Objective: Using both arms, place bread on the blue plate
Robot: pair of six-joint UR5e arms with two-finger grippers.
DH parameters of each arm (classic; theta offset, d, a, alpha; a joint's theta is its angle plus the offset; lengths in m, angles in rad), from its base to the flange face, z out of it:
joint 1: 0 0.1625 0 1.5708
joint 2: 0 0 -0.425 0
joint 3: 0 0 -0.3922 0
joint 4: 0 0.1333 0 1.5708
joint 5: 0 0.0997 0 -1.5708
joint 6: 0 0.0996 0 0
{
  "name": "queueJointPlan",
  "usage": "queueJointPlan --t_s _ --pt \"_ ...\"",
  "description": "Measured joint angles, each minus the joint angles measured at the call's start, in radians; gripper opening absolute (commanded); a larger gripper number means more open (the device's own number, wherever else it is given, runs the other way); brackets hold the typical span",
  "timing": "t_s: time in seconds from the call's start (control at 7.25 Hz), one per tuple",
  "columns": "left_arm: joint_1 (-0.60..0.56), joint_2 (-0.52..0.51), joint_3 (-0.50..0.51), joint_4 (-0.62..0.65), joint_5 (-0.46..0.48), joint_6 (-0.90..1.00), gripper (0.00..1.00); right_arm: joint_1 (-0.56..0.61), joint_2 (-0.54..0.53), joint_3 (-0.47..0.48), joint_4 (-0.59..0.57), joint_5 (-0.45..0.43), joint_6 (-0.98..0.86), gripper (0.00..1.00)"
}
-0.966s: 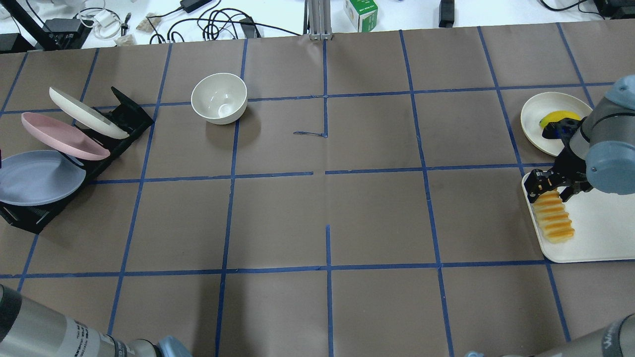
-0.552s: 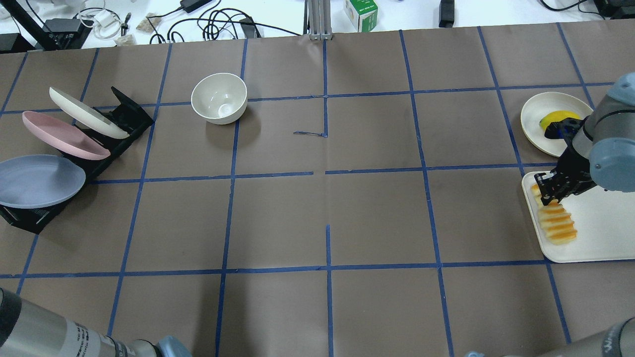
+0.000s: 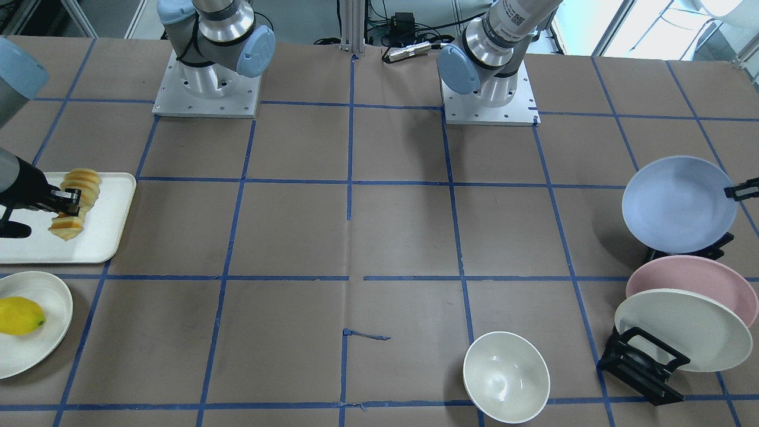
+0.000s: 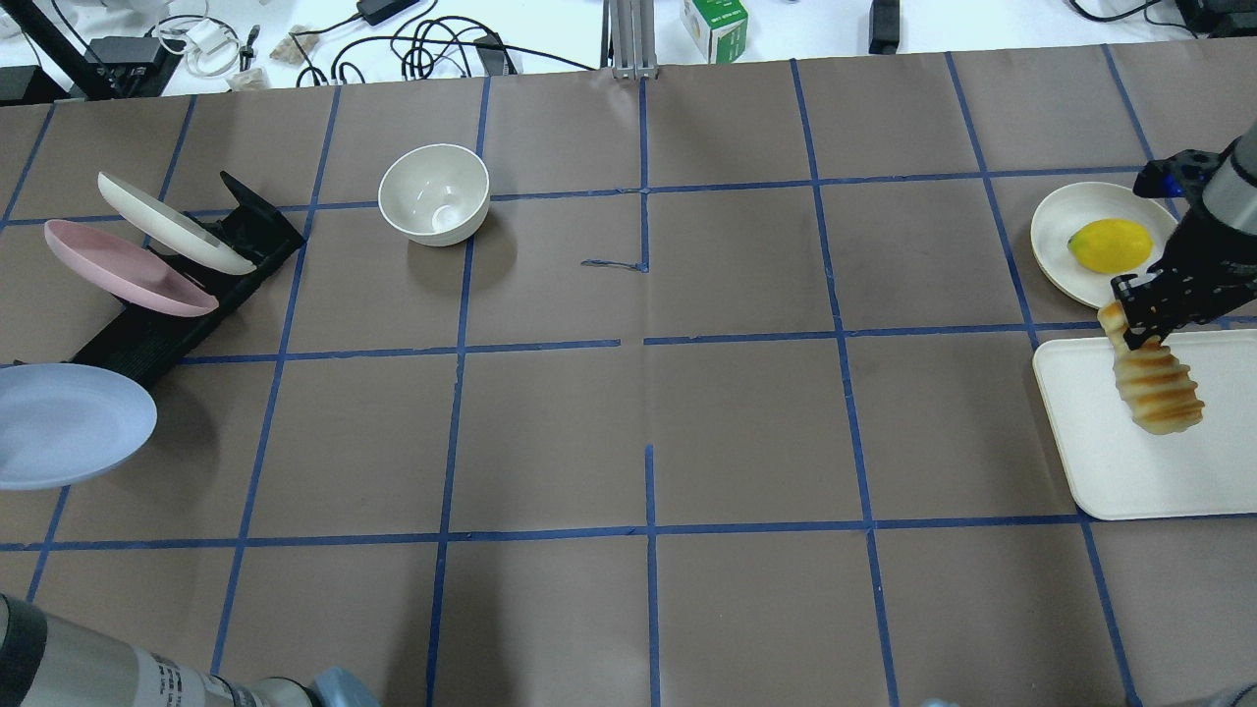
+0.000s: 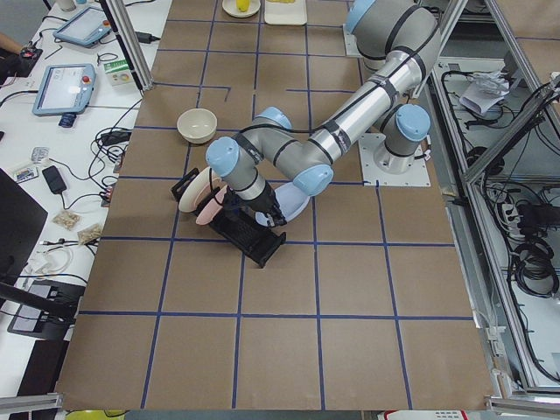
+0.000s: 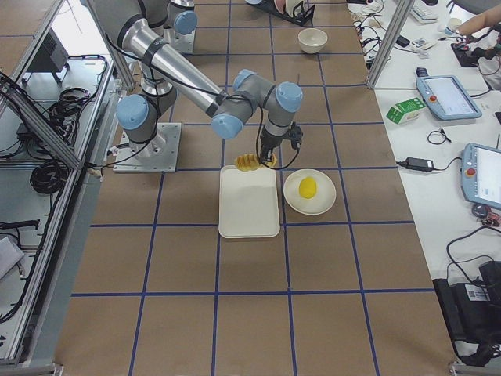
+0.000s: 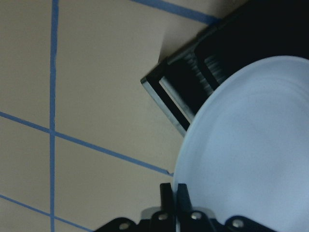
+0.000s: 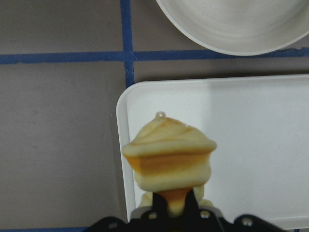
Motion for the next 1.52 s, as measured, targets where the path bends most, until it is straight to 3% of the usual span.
queueJointPlan --t_s 0.41,0.83,1.1,1.52 --pt "-0.119 0.038 -0.083 -0.096 -0.303 0.020 0.00 0.124 -0.006 -0.160 0.135 0.011 0.128 0.00" --pt "-0.430 0.066 -0.171 -0.075 -0.607 -0.276 0.00 0.320 -0.006 -0.211 0.158 0.101 0.341 0.00" --pt "-0.642 0.045 -0.205 0.116 -0.729 -0.460 0.00 0.461 0.020 -0.248 0.152 0.142 0.514 0.00" --pt "-0.789 -0.028 -0.353 0.638 -0.741 -0.644 0.00 0.634 0.105 -0.321 0.148 0.170 0.716 0.00"
